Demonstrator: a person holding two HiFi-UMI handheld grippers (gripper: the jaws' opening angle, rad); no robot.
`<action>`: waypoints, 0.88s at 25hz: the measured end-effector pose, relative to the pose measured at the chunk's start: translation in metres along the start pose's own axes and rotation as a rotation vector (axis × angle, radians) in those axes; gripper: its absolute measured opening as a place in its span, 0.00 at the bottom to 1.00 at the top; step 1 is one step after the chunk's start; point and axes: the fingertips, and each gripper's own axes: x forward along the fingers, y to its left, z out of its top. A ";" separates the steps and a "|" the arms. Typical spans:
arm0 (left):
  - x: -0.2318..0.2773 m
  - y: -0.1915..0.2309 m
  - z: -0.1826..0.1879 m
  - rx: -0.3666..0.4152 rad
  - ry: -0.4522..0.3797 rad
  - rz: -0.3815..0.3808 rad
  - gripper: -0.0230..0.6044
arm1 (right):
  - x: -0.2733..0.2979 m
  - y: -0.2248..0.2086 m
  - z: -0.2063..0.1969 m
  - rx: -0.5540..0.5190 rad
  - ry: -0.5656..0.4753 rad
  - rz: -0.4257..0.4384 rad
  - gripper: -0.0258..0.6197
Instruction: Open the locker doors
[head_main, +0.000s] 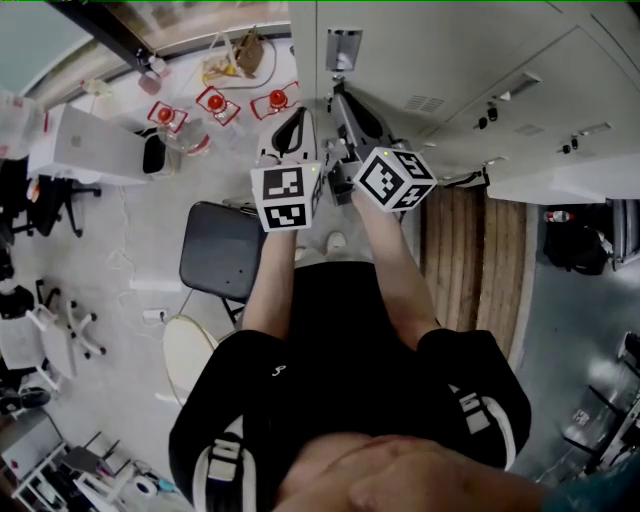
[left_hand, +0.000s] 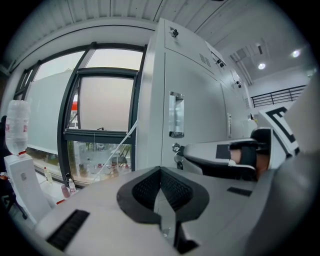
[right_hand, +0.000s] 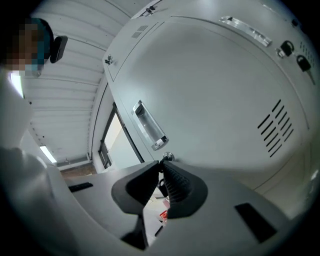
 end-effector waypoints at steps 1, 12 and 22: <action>0.000 0.000 0.000 0.000 0.000 0.003 0.05 | 0.000 0.000 0.000 0.029 -0.007 0.012 0.11; -0.004 0.003 -0.003 -0.003 0.000 0.041 0.05 | -0.001 -0.003 0.002 0.370 -0.060 0.120 0.11; -0.010 0.010 -0.009 -0.021 0.000 0.085 0.05 | 0.000 -0.009 0.004 0.514 -0.088 0.201 0.10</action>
